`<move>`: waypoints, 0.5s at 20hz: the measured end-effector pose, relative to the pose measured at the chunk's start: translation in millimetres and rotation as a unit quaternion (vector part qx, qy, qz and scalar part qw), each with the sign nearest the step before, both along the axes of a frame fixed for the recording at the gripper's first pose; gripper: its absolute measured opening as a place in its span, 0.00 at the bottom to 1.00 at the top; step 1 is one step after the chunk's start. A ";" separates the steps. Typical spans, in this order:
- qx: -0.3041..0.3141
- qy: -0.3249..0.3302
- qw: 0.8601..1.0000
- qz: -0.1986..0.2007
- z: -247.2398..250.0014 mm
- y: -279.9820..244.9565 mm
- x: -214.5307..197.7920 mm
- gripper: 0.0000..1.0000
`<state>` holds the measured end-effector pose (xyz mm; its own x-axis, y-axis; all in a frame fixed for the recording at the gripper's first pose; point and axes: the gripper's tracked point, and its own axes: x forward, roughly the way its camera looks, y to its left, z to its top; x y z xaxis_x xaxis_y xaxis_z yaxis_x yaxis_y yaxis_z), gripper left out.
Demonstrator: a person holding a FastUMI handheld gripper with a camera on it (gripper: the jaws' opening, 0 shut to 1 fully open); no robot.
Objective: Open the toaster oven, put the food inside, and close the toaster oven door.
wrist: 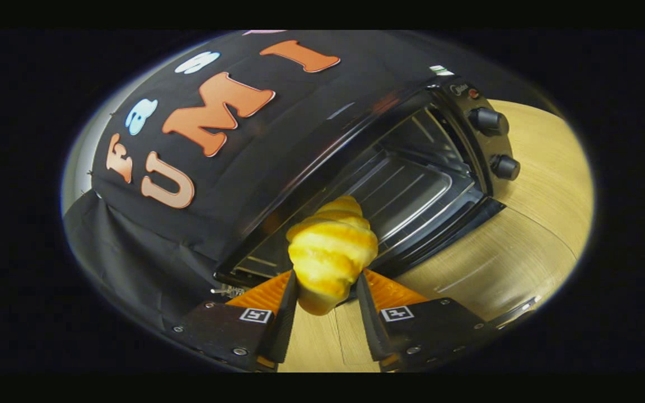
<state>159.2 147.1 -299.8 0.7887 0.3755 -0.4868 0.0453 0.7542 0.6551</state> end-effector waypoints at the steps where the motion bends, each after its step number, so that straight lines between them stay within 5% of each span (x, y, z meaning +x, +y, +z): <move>1: 0.006 -0.001 1.000 -0.004 0.0 0.8 4.0 0.56; 10: 0.026 -0.013 0.999 -0.028 -6.8 5.9 48.8 0.57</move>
